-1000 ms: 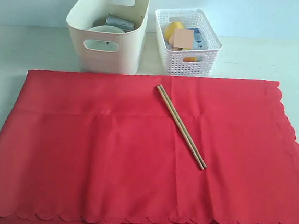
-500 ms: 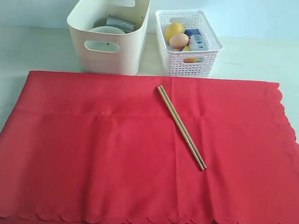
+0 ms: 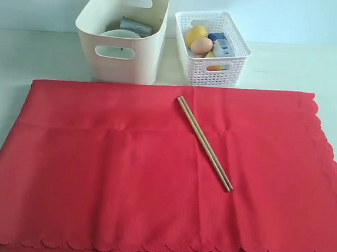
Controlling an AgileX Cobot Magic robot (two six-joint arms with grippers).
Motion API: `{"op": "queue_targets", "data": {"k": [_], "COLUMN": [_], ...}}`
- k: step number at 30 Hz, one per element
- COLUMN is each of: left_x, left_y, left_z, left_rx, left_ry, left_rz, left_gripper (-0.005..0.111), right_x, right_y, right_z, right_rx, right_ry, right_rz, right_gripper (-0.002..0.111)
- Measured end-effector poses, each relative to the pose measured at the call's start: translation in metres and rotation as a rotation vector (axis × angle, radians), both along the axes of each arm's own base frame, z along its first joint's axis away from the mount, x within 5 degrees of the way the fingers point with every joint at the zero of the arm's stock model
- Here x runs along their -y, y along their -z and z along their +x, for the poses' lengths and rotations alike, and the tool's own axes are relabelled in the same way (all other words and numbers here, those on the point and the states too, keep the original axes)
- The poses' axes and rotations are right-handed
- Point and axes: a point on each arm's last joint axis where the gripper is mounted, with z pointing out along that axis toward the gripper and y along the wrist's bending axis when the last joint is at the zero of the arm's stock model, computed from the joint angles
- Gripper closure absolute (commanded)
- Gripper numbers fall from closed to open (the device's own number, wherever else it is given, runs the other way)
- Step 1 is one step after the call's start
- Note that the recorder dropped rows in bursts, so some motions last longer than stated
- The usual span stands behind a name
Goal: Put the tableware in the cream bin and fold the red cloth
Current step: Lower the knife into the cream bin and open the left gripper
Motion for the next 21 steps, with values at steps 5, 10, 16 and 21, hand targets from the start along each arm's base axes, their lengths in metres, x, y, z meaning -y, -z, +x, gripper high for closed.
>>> {"op": "queue_targets", "data": {"k": [5,10,16,21], "left_x": [0.005,0.016,0.027,0.03], "left_y": [0.036,0.06,0.086,0.099], "left_z": [0.011,0.015,0.017,0.016], "left_rx": [-0.069,-0.116,-0.18,-0.241], "left_ry": [0.006,0.034,0.072,0.082], "left_rz": [0.001,0.011,0.027,0.036], "left_gripper": [0.107,0.107,0.095,0.063], "right_x": [0.0,0.0,0.0,0.0], "right_y": [0.0,0.0,0.0,0.0], "right_z": [0.0,0.0,0.0,0.0], "right_rx": [0.0,0.0,0.0,0.0], "right_ry": [0.0,0.0,0.0,0.0], "right_rz": [0.0,0.0,0.0,0.0], "right_gripper": [0.108,0.108,0.108,0.108]}}
